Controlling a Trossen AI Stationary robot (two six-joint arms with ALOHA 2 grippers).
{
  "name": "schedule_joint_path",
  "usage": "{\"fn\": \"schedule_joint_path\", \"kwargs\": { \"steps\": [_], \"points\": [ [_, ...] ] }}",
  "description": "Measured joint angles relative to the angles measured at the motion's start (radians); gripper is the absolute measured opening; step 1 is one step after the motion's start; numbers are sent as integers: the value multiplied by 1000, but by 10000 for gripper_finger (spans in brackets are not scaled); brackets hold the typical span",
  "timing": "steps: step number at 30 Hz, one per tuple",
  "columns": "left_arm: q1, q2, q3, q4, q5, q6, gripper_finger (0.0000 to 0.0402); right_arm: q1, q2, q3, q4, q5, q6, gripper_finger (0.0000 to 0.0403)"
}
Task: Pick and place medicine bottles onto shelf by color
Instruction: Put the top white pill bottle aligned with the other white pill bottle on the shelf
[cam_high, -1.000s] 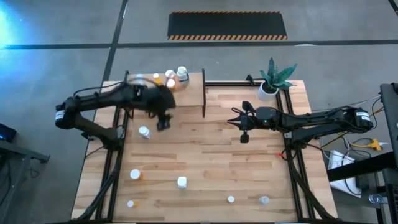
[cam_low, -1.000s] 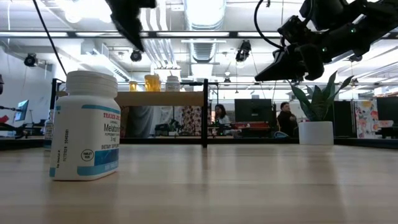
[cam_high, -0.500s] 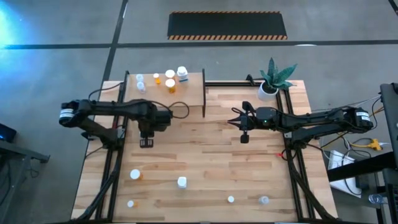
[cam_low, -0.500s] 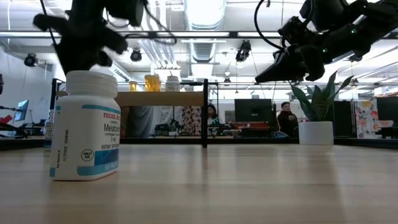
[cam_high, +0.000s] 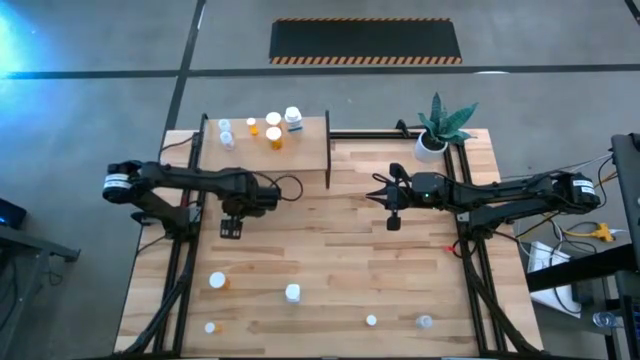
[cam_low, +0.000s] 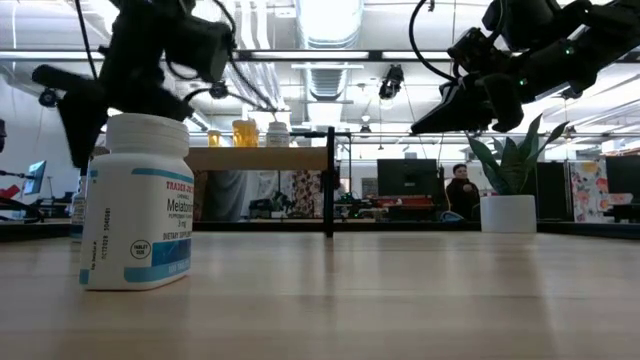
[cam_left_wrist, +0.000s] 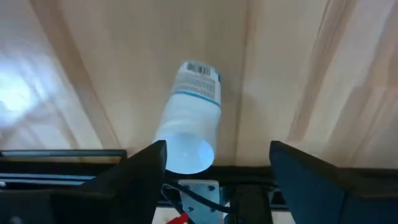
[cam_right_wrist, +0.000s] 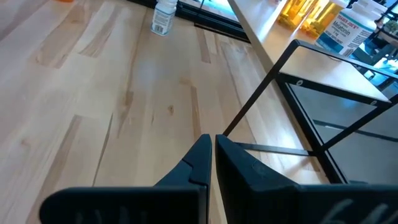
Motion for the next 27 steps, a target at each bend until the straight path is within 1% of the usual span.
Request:
{"fn": "schedule_joint_path", "kwargs": {
  "steps": [2,6,10,17,22,27],
  "points": [
    [0,10,-27,6,-12,0,269,0,0,-1,0,0,0,13],
    [0,23,-60,11,-103,-2,269,0,0,-2,0,0,0,13],
    [0,24,-74,18,-105,0,270,0,0,-2,1,0,0,13],
    [0,21,-53,15,-43,-4,270,0,0,-2,6,0,-5,13],
    [-2,20,-53,-42,69,31,270,0,0,-3,5,0,-6,13],
    [-3,20,-70,-104,71,89,270,0,0,-4,5,-1,-6,13]
  ]
}}
